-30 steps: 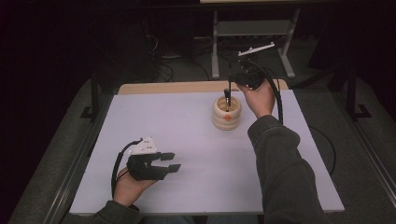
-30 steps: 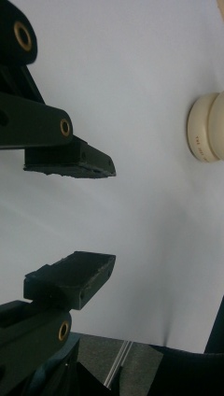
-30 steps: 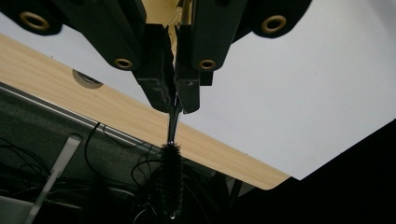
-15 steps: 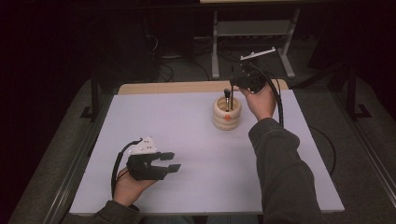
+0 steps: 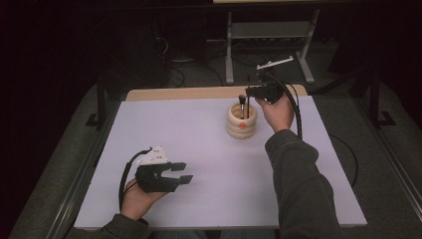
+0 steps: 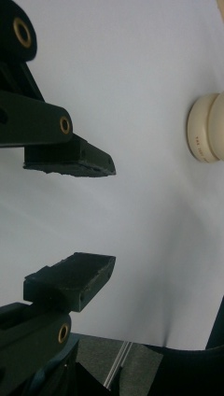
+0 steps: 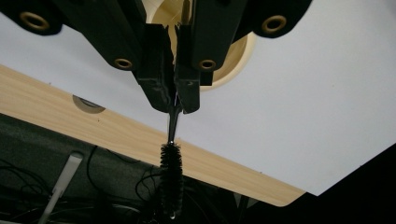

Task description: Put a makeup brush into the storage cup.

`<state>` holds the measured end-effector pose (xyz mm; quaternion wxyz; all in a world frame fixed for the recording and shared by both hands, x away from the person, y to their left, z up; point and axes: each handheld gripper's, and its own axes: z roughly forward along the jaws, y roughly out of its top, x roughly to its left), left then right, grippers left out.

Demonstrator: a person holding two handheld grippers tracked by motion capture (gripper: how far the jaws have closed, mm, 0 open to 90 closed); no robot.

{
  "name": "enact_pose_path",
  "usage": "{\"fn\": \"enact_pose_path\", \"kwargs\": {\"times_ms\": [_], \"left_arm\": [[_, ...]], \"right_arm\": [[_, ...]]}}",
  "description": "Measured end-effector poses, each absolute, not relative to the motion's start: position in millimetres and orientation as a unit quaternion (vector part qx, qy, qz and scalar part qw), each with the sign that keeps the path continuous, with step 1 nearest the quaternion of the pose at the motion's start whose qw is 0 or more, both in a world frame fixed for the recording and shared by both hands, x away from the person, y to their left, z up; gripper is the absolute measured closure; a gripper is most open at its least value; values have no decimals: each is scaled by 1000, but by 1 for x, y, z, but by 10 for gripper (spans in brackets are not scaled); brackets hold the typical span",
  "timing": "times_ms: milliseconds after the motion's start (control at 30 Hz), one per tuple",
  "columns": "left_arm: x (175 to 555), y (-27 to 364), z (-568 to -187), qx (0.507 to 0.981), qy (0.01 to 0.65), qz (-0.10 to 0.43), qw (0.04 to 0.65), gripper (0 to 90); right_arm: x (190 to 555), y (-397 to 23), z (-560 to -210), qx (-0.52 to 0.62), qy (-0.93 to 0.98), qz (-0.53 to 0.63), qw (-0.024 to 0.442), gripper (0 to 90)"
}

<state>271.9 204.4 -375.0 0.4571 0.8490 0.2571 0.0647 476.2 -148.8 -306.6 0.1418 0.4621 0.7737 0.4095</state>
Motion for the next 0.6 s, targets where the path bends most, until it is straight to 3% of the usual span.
{"fn": "enact_pose_path", "kwargs": {"times_ms": [600], "left_arm": [[274,204,-374,852,252,68,453,491]], "right_arm": [[478,-150,-325,471,776,399,128,845]]}}
